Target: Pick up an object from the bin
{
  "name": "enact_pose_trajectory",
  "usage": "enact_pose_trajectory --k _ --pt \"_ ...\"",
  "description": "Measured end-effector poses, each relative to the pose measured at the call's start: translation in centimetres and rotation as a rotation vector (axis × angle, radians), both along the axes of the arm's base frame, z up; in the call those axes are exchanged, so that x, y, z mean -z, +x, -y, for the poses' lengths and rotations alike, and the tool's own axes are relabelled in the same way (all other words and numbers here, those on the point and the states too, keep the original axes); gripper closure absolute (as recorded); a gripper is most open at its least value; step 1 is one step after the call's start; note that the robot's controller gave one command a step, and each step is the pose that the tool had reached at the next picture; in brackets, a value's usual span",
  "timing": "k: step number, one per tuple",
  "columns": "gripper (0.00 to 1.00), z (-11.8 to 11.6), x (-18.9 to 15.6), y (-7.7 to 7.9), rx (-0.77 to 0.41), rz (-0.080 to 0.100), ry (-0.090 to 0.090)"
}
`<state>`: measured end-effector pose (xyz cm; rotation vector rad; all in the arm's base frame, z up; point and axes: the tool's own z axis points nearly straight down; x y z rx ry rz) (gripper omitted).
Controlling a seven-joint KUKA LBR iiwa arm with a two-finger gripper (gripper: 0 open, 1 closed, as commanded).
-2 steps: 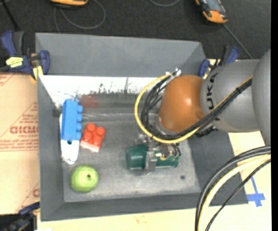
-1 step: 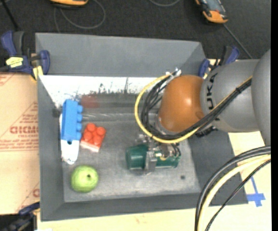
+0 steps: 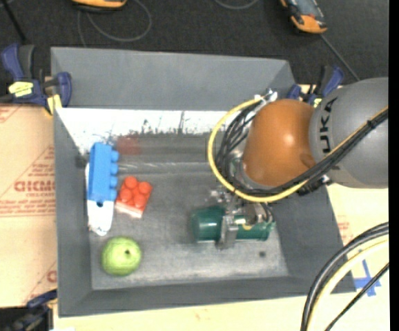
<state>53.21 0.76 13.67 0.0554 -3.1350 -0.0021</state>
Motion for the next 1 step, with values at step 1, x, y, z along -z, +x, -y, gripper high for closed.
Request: enact_pose_trajectory --k 1 --pt "1.00 0.21 -6.16 0.64 0.012 0.005 -0.002"
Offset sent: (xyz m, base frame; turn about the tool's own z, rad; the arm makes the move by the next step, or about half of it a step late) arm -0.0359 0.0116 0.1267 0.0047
